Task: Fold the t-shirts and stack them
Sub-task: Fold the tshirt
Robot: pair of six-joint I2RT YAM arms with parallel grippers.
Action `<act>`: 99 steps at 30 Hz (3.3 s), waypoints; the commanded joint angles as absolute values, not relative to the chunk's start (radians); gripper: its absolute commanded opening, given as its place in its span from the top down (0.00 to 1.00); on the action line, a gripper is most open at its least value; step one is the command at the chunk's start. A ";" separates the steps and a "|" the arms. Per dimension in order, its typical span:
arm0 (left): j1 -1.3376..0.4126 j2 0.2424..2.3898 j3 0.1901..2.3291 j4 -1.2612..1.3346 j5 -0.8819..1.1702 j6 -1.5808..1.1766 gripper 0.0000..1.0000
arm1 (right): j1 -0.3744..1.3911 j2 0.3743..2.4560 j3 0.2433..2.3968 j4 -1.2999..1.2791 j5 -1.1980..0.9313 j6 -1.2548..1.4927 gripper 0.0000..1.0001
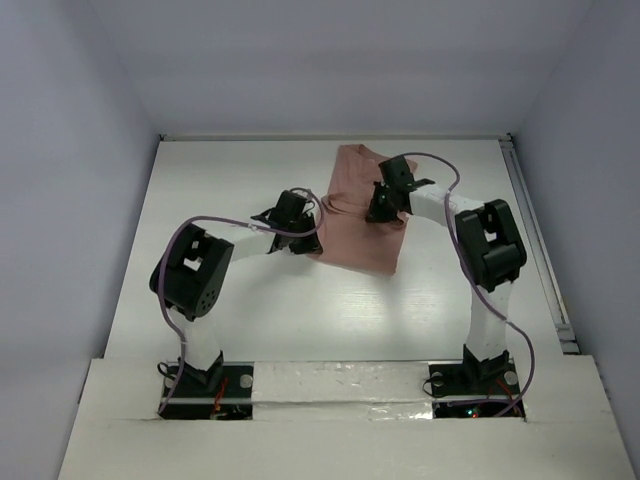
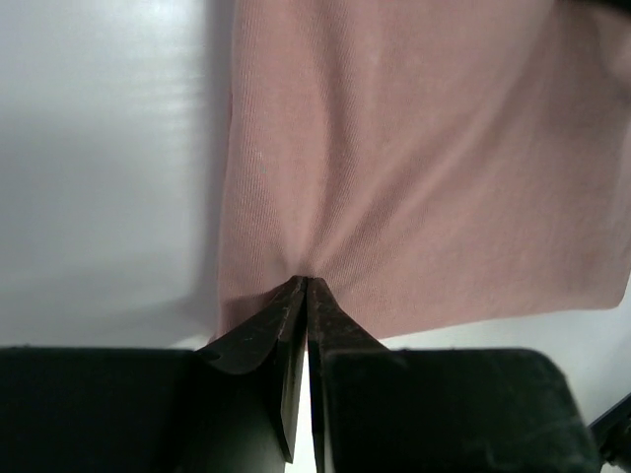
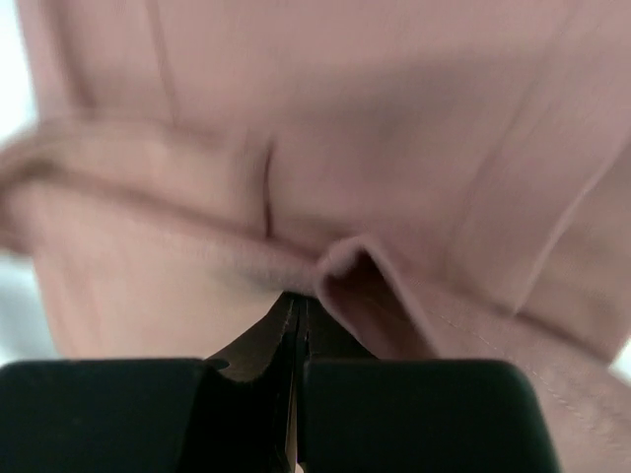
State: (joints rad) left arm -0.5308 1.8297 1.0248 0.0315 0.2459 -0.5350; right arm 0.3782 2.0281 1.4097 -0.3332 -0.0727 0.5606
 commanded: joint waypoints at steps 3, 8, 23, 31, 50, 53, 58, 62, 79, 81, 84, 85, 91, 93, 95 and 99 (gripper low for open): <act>-0.560 1.729 0.871 -0.018 0.227 -0.554 0.96 | 0.339 2.126 1.633 -0.273 0.113 0.528 1.00; -0.580 1.625 0.819 -0.035 0.224 -0.606 0.96 | 0.284 2.269 1.900 -0.313 0.074 0.514 1.00; -0.571 1.594 1.080 -0.178 0.198 -0.568 0.83 | 0.311 1.493 0.859 -0.164 -0.322 0.644 1.00; -0.552 1.562 0.933 -0.155 0.160 -0.552 0.82 | 0.311 1.451 0.575 -0.095 -0.299 0.693 1.00; -0.492 1.562 0.799 -0.065 0.209 -0.548 0.60 | 0.311 1.272 0.500 -0.166 -0.294 0.764 0.40; -0.492 1.588 0.790 -0.041 0.229 -0.548 0.60 | 0.311 1.311 0.465 -0.104 -0.337 0.785 0.42; -0.492 1.608 0.787 -0.029 0.233 -0.545 0.63 | 0.311 1.381 0.430 -0.011 -0.351 0.834 0.53; -0.503 1.620 0.788 -0.034 0.229 -0.545 0.66 | 0.311 1.396 0.417 0.031 -0.348 0.862 0.56; -0.531 1.609 0.752 -0.032 0.221 -0.558 1.00 | 0.311 1.312 0.411 -0.003 -0.287 0.850 1.00; -0.531 1.582 0.733 -0.047 0.225 -0.558 1.00 | 0.311 1.296 0.410 -0.041 -0.296 0.839 1.00; -0.540 1.508 0.692 -0.099 0.242 -0.549 1.00 | 0.321 1.218 0.381 -0.098 -0.334 0.833 1.00; -0.540 1.484 0.678 -0.119 0.248 -0.546 1.00 | 0.330 1.144 0.376 -0.165 -0.340 0.828 1.00; -0.620 1.211 0.693 -0.351 0.209 -0.567 1.00 | 0.341 0.784 0.453 -0.590 -0.327 0.802 1.00; -0.620 1.134 0.777 -0.420 0.177 -0.598 1.00 | 0.341 0.729 0.532 -0.671 -0.308 0.784 1.00; -0.620 1.129 0.863 -0.455 0.146 -0.604 1.00 | 0.341 0.747 0.662 -0.736 -0.255 0.767 1.00; -0.582 1.239 1.140 -0.488 0.063 -0.548 1.00 | 0.341 0.969 0.879 -0.720 -0.144 0.662 1.00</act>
State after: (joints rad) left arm -0.6193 1.1862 0.9680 -0.4404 0.1680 -0.5861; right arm 0.3420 0.8318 0.7406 -0.6678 -0.2646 0.7673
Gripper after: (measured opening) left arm 0.021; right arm 0.031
